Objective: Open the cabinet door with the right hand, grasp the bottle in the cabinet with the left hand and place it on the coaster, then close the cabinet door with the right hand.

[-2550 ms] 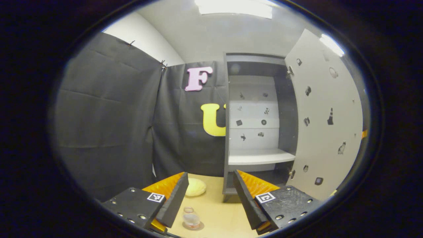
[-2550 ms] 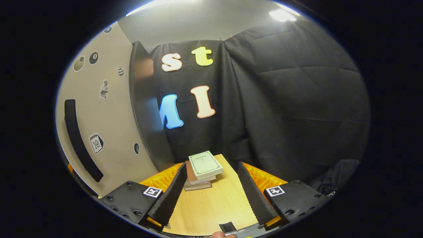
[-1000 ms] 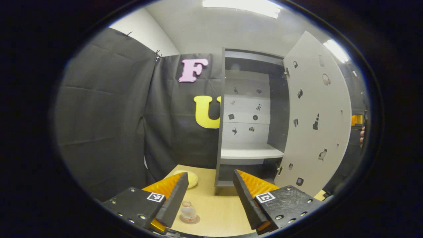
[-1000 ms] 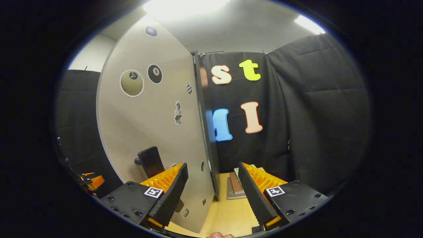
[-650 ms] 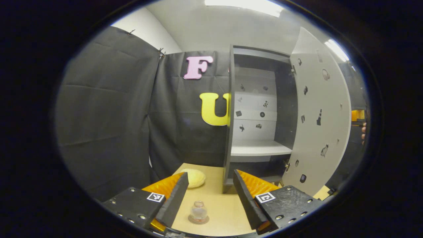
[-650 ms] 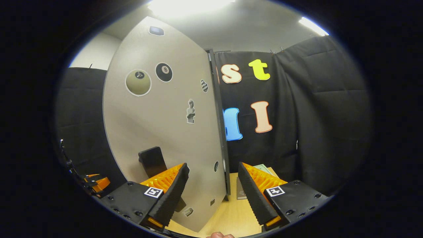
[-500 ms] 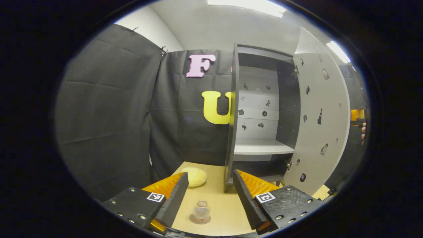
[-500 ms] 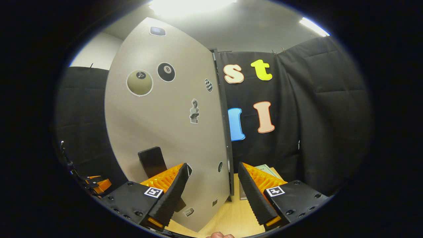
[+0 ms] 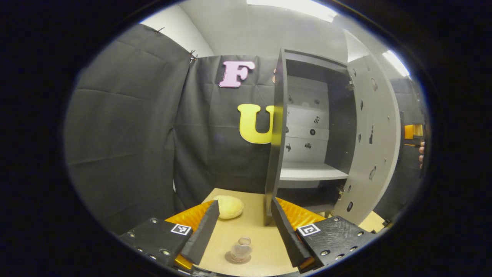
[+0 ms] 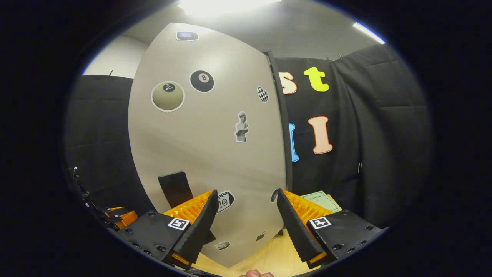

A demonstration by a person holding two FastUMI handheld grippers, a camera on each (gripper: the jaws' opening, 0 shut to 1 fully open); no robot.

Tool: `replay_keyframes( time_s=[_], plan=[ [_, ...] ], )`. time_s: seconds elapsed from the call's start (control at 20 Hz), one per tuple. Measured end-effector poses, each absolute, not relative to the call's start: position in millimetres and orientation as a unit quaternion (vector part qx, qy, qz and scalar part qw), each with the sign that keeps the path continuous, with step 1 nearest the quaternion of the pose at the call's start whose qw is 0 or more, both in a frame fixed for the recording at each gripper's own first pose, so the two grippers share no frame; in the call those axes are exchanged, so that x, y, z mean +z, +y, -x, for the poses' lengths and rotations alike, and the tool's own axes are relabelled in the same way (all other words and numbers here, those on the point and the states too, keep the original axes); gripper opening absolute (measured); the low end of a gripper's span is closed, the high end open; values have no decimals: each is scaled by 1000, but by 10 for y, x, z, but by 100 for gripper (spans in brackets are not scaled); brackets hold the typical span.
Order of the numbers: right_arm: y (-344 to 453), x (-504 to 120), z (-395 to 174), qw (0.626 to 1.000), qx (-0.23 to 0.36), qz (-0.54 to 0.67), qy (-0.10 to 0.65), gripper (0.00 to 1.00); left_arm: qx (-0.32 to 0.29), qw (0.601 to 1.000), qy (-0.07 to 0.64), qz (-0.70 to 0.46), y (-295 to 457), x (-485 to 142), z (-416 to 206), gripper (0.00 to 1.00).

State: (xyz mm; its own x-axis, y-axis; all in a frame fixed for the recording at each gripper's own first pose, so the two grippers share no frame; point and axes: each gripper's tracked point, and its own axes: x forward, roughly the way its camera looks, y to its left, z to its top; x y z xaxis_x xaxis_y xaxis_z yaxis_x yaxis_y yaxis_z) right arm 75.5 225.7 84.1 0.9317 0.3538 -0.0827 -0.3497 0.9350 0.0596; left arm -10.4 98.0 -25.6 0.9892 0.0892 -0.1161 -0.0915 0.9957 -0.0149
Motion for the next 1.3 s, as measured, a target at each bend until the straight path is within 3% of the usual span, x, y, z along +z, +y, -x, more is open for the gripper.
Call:
replay_keyframes(
  time_s=[0.6, 0.85, 0.95, 1.05, 1.3],
  plan=[
    [2877, 749, -862, 973, 225, -9, 57, 98, 37, 997, 69, 27, 1467, -411, -253, 82],
    [2362, 717, -919, 984, 173, 10, 44, 98, 26, 997, 63, 25, 1305, -328, -402, 82],
    [2058, 714, -932, 989, 145, 2, 39, 98, 9, 998, 51, 20, 1138, -190, -437, 87],
    [1728, 680, -923, 992, 125, 4, 35, 98, 3, 999, 41, 3, 974, -54, -466, 82],
    [1099, 597, -816, 993, 112, -9, 46, 98, -1, 1000, 21, -4, 543, 260, -415, 84]
  ],
)
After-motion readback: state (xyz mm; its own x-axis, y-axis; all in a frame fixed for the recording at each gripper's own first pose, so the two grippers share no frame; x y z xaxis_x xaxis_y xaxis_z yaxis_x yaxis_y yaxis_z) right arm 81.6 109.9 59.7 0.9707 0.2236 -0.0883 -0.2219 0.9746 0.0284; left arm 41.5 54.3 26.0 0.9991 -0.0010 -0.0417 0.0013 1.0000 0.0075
